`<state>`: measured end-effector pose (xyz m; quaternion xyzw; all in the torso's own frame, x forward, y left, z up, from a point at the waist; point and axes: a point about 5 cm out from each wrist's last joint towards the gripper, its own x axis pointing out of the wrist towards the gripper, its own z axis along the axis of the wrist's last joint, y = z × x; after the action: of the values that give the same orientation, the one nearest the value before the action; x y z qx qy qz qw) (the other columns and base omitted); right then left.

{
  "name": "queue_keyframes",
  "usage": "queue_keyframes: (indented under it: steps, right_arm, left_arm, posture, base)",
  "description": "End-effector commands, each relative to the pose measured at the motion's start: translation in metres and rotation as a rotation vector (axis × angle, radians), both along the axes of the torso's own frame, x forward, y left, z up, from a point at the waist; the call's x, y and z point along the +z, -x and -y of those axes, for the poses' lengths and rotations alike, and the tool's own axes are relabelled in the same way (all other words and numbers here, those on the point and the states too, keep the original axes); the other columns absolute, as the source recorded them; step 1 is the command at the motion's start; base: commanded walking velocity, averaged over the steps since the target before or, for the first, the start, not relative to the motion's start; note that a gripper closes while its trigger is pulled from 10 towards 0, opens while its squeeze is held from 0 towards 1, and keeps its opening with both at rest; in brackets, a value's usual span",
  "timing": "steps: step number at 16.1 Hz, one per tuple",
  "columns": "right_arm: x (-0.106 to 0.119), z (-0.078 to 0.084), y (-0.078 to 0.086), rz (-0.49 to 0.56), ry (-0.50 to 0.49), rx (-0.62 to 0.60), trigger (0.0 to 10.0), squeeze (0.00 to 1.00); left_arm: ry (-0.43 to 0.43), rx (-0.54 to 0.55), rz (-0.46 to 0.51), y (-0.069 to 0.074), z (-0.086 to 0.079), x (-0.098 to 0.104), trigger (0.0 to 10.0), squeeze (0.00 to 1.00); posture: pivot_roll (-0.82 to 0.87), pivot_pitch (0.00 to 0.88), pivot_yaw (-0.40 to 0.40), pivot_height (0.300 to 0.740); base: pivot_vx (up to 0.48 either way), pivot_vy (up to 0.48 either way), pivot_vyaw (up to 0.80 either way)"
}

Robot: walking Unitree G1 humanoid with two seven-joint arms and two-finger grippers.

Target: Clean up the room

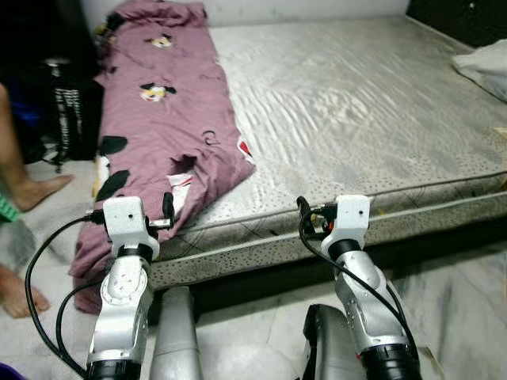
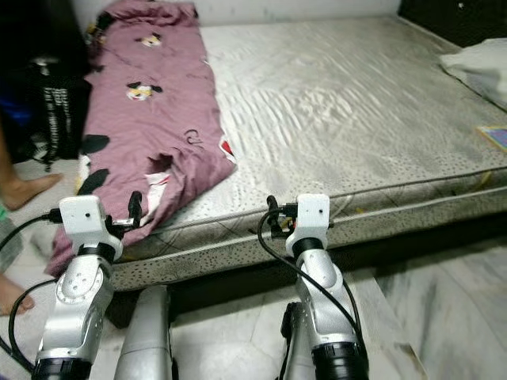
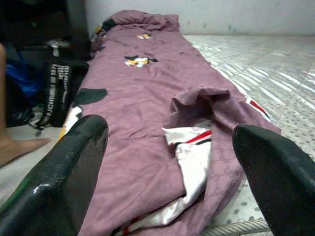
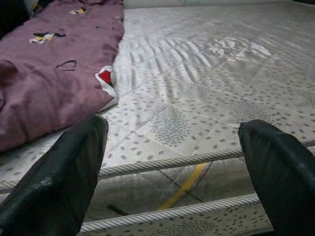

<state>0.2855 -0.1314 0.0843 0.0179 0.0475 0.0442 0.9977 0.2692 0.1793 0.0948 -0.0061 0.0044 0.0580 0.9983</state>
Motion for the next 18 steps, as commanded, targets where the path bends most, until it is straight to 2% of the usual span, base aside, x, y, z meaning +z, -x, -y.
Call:
queue_keyframes:
  steps: [1,10,16,18]
  right_arm:
    - [0.0040,-0.0018,-0.0025,0.007,0.005,0.009,10.0,0.00]
    - [0.0024,-0.0019,-0.0033,-0.002,0.010,0.015,10.0,0.00]
    - [0.0003,-0.0012,-0.0023,-0.017,0.006,0.016,10.0,0.00]
    - [0.0003,-0.0005,-0.0010,-0.017,-0.009,0.016,10.0,0.00]
  left_arm:
    - [-0.001,-0.001,0.025,-0.0021,-0.0007,0.0057,10.0,0.00]
    - [0.004,-0.005,0.023,-0.0039,0.0010,0.0052,10.0,0.00]
    - [0.013,0.026,0.004,-0.0058,0.0041,0.0017,10.0,0.00]
    - [0.032,0.075,-0.011,-0.0080,0.0007,-0.0011,10.0,0.00]
  posture:
    - [0.02,0.000,-0.013,0.540]
    - [0.03,0.000,-0.014,0.540]
    - [0.02,0.000,-0.017,0.540]
    - [0.02,0.000,-0.017,0.521]
  base:
    - [0.255,0.000,0.00]
    - [0.264,0.000,0.00]
    - [0.000,0.000,0.00]
    - [0.000,0.000,0.00]
